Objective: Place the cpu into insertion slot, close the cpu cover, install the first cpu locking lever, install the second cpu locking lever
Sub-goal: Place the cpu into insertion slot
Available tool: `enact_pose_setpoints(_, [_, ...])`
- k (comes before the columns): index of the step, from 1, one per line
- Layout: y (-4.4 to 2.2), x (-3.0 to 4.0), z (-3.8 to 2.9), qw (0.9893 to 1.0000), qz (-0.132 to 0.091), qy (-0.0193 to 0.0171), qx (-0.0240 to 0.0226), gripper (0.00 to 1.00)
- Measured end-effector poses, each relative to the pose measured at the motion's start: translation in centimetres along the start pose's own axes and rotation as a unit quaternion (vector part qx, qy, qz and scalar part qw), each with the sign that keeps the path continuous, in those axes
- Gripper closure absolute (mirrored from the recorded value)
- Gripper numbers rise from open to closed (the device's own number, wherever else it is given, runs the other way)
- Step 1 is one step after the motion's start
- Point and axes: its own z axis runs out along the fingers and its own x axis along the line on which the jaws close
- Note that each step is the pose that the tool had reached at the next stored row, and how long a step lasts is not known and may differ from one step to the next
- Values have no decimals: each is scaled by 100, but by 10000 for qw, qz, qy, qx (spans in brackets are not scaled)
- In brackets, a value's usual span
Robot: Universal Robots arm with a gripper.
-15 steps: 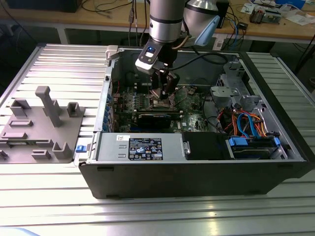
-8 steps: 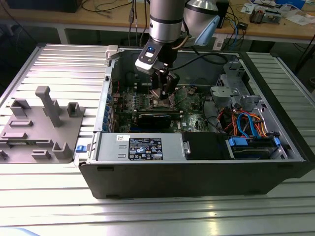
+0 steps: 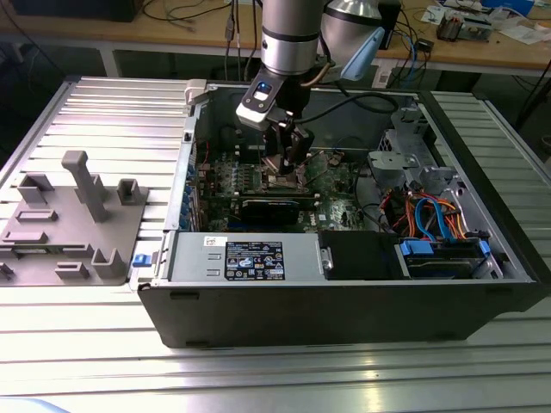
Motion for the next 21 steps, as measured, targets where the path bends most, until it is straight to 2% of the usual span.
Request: enact_pose_setpoints(21, [0,1,11,10000,52,1,3,45])
